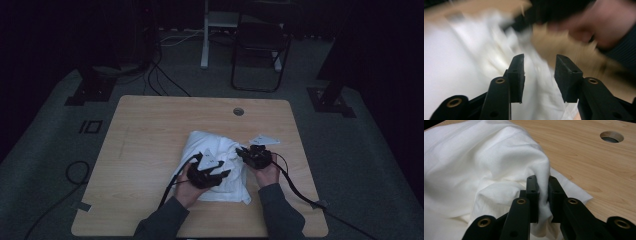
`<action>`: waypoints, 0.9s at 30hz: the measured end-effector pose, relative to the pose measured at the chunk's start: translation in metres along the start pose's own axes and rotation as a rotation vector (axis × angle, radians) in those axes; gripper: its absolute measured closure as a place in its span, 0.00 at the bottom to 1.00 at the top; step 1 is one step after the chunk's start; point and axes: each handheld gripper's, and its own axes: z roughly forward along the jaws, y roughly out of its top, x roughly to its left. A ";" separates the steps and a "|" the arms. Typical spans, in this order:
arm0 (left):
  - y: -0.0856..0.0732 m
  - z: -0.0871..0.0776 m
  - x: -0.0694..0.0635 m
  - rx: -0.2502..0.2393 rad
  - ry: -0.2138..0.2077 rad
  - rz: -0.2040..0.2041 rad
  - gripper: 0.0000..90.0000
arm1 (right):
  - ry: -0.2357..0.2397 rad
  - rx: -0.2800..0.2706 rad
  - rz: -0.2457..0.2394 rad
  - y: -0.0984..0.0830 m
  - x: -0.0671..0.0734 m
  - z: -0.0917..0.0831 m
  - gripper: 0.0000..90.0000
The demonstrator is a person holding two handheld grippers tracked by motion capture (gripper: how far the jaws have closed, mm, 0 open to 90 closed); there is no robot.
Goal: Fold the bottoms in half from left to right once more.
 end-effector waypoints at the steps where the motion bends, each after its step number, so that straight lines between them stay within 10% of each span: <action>1: 0.000 0.000 0.000 0.000 0.000 0.000 0.66 | 0.000 0.000 0.000 0.000 0.000 0.000 0.91; 4: 0.014 -0.025 0.037 -0.032 0.147 -0.011 0.66 | -0.006 0.005 0.007 0.001 -0.004 0.003 0.90; 10: -0.011 -0.007 0.090 0.070 0.173 -0.129 0.67 | -0.012 0.017 0.004 0.003 -0.009 0.006 0.90; 18: -0.040 0.019 0.092 0.095 0.108 -0.177 0.67 | -0.030 0.038 -0.005 0.006 -0.015 0.009 0.89; 24: -0.061 0.037 0.085 0.106 0.130 -0.198 0.68 | -0.037 0.044 -0.016 0.008 -0.020 0.007 0.87; 27: -0.064 0.040 0.079 0.118 0.181 -0.145 0.70 | -0.032 0.044 -0.023 0.009 -0.020 0.005 0.78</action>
